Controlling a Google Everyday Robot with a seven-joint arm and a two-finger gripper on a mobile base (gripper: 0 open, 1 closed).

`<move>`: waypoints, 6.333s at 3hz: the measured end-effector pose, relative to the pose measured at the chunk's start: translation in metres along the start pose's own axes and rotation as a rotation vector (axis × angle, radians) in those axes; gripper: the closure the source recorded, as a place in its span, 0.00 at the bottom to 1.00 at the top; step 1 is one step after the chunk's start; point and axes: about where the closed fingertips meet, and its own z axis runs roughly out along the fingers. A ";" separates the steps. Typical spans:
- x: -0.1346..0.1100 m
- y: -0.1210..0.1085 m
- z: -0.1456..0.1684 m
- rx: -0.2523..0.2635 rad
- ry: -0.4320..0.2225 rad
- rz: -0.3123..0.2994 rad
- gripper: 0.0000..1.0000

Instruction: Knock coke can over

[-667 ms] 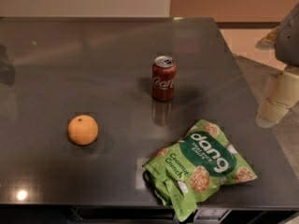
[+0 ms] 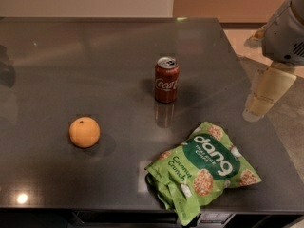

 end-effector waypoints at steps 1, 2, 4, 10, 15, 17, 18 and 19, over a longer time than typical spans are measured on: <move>-0.029 -0.020 0.029 -0.021 -0.089 -0.013 0.00; -0.055 -0.037 0.053 -0.032 -0.171 -0.010 0.00; -0.102 -0.066 0.096 -0.072 -0.345 0.014 0.00; -0.140 -0.070 0.147 -0.161 -0.611 0.082 0.00; -0.137 -0.055 0.105 -0.142 -0.461 0.018 1.00; -0.117 -0.046 0.093 -0.079 -0.153 -0.105 1.00; -0.114 -0.043 0.100 -0.093 -0.070 -0.146 1.00; -0.114 -0.040 0.112 -0.126 -0.013 -0.185 1.00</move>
Offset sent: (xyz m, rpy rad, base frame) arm 0.1190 0.1041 -0.0477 0.3609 -0.0260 0.0844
